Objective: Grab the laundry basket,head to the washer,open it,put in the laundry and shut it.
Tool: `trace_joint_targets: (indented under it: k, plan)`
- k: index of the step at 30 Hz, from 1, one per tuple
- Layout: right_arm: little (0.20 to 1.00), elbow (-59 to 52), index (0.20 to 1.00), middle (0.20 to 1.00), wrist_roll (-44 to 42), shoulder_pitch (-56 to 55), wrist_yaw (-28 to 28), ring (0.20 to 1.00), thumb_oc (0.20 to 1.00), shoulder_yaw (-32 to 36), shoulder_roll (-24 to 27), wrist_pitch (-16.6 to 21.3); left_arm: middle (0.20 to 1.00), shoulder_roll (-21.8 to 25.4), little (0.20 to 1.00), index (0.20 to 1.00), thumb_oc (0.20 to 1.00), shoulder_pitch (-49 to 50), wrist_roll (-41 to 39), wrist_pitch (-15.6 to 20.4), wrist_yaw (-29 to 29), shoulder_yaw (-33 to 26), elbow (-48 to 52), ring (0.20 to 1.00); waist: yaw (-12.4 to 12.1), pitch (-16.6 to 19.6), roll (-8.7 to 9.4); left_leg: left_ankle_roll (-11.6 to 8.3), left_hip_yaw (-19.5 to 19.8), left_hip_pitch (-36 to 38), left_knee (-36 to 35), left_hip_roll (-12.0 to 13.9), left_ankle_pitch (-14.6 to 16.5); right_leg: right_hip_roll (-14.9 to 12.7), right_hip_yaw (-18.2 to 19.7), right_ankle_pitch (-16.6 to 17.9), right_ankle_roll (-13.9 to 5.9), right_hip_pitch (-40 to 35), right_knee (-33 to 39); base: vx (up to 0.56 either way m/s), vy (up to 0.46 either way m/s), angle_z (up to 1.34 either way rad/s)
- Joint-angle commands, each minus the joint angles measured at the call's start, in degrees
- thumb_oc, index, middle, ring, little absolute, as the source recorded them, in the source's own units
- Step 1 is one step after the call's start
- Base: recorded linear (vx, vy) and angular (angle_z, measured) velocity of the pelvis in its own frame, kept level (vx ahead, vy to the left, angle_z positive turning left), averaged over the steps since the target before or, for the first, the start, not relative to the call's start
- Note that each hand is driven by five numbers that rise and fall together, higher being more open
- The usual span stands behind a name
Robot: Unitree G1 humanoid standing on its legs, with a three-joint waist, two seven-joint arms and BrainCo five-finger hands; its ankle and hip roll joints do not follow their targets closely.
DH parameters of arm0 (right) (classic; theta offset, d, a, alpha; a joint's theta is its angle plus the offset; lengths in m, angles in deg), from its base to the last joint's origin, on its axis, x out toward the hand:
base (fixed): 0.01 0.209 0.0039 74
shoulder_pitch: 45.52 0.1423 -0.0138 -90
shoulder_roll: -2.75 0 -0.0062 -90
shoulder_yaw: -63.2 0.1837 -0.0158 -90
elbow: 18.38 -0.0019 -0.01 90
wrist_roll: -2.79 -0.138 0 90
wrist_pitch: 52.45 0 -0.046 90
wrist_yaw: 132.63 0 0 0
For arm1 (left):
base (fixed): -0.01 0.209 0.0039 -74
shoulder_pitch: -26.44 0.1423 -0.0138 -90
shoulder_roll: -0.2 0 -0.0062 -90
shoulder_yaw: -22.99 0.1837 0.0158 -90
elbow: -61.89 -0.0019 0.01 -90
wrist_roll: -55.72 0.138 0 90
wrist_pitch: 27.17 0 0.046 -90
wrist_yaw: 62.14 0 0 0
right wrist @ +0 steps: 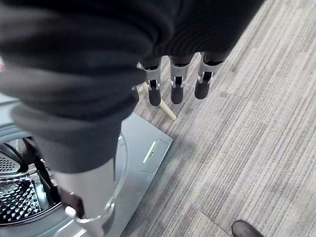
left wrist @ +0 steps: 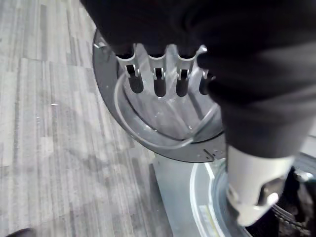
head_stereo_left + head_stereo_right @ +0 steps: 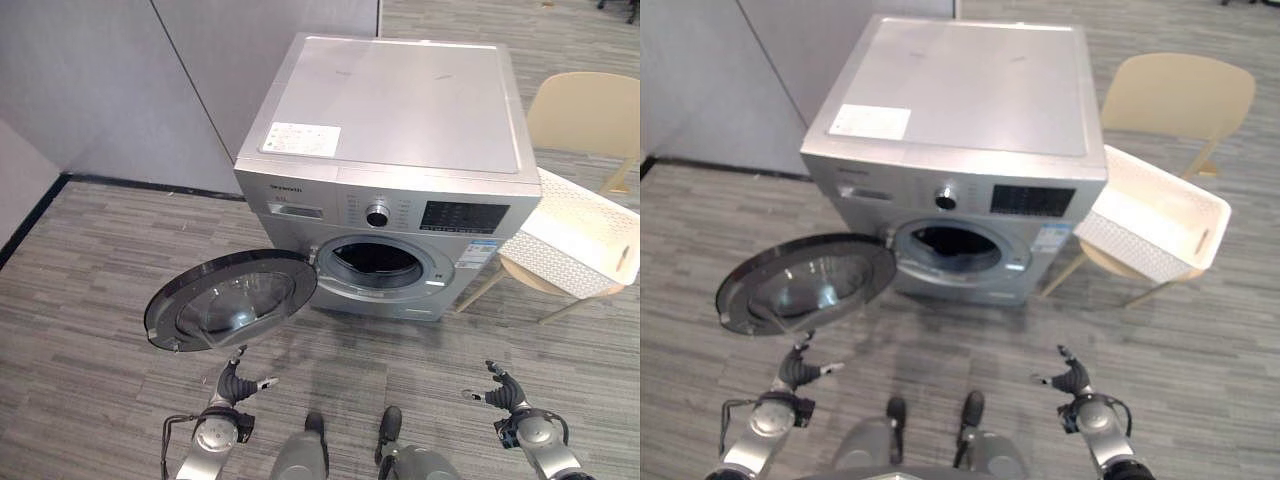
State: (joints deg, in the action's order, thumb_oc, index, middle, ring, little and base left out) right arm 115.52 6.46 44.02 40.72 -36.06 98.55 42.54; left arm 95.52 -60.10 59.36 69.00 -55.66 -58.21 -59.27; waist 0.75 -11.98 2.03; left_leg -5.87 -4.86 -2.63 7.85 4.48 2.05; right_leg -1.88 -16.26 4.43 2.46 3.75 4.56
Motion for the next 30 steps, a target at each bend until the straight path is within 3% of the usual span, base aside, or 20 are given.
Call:
trace_joint_targets:
  k: [1, 4, 10, 16, 17, 23, 27, 30]
  plan:
    - [1.0, -0.6, 1.0, 1.0, -0.9, -0.4, -0.5, 1.0, 1.0, 1.3, -0.1, 2.0, 1.0, 3.0, 1.0, 1.0, 1.0, -1.6, 4.2, 2.4, 2.1, -0.2, 4.5, 1.0, -0.3, 3.8, 0.29, 3.75, -1.6, -2.7, -6.0, -2.5, -0.9, -2.2, 3.5, -6.1, -8.35, -1.7, -2.7, 0.06, 0.142, 0.35]
    - [1.0, -0.5, 1.0, 1.0, 0.0, -1.4, 0.0, 1.0, 1.0, 1.3, 0.0, 2.0, 1.0, 5.8, 1.0, 1.0, 1.0, -3.8, 9.3, 2.3, 3.1, 0.0, 6.6, 1.0, 0.5, 4.9, 0.24, 4.03, -2.0, 0.4, -9.8, -3.4, -1.1, -2.7, 4.0, -5.6, -9.11, -2.8, -2.3, 0.09, 0.207, 0.09]
    - [1.0, -1.3, 1.0, 1.0, 1.0, -2.7, 0.7, 1.0, 1.0, 1.3, -0.1, 1.7, 1.0, 8.8, 1.0, 1.0, 1.0, -9.0, 10.9, 1.2, 7.6, -3.5, 7.5, 1.0, 1.1, 5.1, 0.9, 4.75, -3.0, 2.3, -10.9, -4.2, -0.5, -3.6, 5.2, -5.1, -10.21, -2.9, -3.3, 0.04, 0.111, -0.18]
    - [1.0, -2.3, 1.0, 1.0, 1.6, -3.6, 1.6, 1.0, 1.0, 0.3, 0.4, 1.2, 1.0, 13.8, 1.0, 1.0, 1.0, -19.3, 8.6, -0.2, 12.8, -5.3, 0.8, 1.0, 2.4, 5.0, 1.56, 5.42, -4.1, 2.2, -10.2, -4.7, 0.3, -4.5, 6.4, -4.8, -11.0, -1.9, -5.1, 0.03, 0.08, -0.12]
    - [1.0, -3.0, 1.0, 1.0, 1.3, -3.2, 1.8, 1.0, 1.0, -0.3, 1.0, 1.0, 1.0, 16.9, 1.0, 1.0, 1.0, -24.4, 6.1, -0.8, 14.1, -5.3, -3.4, 1.0, 3.1, 4.3, 1.76, 5.67, -4.6, 1.2, -9.4, -4.6, 0.4, -4.7, 7.0, -4.4, -11.37, -0.4, -6.0, -0.02, 0.064, -0.23]
    - [1.0, -3.0, 1.0, 1.0, 0.3, -1.3, 2.1, 1.0, 1.0, -2.3, 1.7, 0.6, 1.0, 23.0, 1.0, 1.0, 1.0, -32.9, 4.5, -1.8, 13.6, -2.2, -13.0, 1.0, 4.1, 2.2, 2.32, 6.32, -5.9, -2.4, -7.0, -4.3, 0.7, -4.9, 9.0, -3.2, -11.91, 3.9, -8.1, -0.05, 0.053, -0.16]
    - [1.0, -4.4, 1.0, 1.0, 0.3, 0.3, 2.7, 1.0, 1.0, -4.4, 3.4, 0.9, 1.0, 30.8, 1.0, 1.0, 1.0, -38.7, 8.3, -2.6, 9.4, 2.8, -24.3, 1.0, 5.0, -0.9, 3.05, 6.89, -7.5, -6.2, -4.7, -3.9, 1.1, -4.8, 11.0, -1.5, -12.53, 8.5, -9.7, -0.06, 0.093, -0.35]
    - [1.0, -5.4, 1.0, 1.0, -0.3, 0.6, 2.9, 1.0, 1.0, -5.0, 4.2, 1.4, 1.0, 32.6, 1.0, 1.0, 1.0, -39.2, 7.8, -2.3, 7.6, 3.1, -28.9, 1.0, 5.1, -2.1, 3.76, 7.03, -7.6, -8.2, -3.5, -3.5, 1.1, -4.8, 11.2, -0.8, -12.64, 10.1, -9.8, -0.04, 0.056, -0.26]
